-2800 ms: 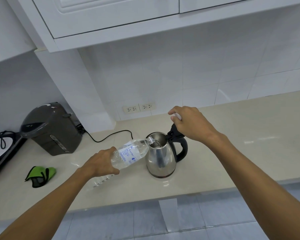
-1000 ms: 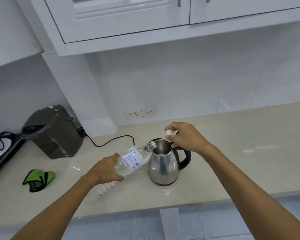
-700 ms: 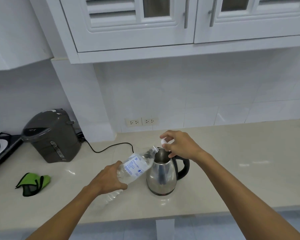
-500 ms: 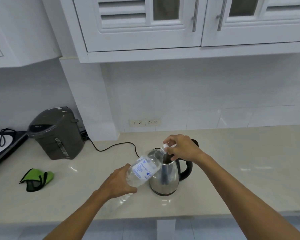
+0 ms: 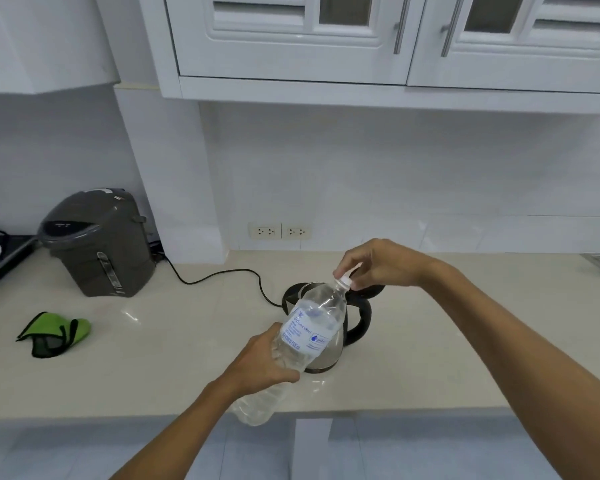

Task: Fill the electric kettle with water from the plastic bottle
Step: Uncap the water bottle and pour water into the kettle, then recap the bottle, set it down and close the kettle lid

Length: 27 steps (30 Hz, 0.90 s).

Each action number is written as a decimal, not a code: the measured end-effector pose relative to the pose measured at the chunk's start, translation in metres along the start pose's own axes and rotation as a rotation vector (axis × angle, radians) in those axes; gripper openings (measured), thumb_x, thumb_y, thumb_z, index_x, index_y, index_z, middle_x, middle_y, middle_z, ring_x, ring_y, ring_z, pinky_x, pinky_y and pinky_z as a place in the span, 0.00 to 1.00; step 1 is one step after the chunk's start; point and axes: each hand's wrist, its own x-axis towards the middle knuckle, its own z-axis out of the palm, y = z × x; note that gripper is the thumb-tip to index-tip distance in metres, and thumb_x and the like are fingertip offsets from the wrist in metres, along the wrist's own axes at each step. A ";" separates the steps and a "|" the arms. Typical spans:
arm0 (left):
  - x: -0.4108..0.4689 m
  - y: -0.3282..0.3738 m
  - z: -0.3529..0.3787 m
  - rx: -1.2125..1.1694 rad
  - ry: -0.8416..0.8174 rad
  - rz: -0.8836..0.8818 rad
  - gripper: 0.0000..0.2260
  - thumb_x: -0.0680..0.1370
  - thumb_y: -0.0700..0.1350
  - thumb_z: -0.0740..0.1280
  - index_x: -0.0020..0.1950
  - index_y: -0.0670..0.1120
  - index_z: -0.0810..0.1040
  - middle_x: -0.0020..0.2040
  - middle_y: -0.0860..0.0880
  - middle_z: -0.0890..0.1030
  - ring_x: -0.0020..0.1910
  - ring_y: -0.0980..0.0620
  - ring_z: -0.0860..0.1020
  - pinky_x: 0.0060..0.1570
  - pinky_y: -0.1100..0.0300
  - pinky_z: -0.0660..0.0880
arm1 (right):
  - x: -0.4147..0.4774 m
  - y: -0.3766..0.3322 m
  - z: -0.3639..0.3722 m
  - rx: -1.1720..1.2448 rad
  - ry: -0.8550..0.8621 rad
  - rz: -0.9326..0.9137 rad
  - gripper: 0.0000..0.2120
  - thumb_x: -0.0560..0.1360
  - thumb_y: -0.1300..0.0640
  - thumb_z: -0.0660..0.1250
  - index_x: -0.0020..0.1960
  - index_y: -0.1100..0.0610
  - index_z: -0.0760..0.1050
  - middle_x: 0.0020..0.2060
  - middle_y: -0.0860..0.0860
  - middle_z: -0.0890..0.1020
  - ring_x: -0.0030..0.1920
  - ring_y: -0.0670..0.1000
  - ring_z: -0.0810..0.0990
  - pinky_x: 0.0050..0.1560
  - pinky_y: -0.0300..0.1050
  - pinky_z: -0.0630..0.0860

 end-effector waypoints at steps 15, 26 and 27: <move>-0.011 0.035 0.023 -0.173 -0.045 0.092 0.34 0.67 0.38 0.81 0.70 0.56 0.77 0.60 0.61 0.86 0.60 0.61 0.85 0.60 0.62 0.80 | -0.023 -0.038 -0.013 -0.384 0.040 0.029 0.19 0.82 0.40 0.60 0.52 0.55 0.75 0.38 0.50 0.84 0.38 0.51 0.83 0.43 0.47 0.80; -0.013 0.052 0.044 -0.202 0.141 0.131 0.36 0.65 0.37 0.79 0.70 0.57 0.75 0.56 0.61 0.87 0.54 0.62 0.85 0.50 0.68 0.81 | -0.022 -0.039 0.009 -0.660 0.423 0.203 0.22 0.79 0.50 0.55 0.29 0.58 0.62 0.26 0.53 0.66 0.29 0.57 0.67 0.28 0.43 0.60; -0.013 0.052 0.048 -0.201 0.154 0.130 0.36 0.65 0.38 0.80 0.70 0.58 0.75 0.57 0.60 0.87 0.54 0.61 0.86 0.51 0.67 0.82 | -0.023 -0.039 0.012 -0.649 0.441 0.251 0.21 0.78 0.50 0.56 0.29 0.58 0.63 0.26 0.53 0.67 0.28 0.56 0.66 0.28 0.42 0.60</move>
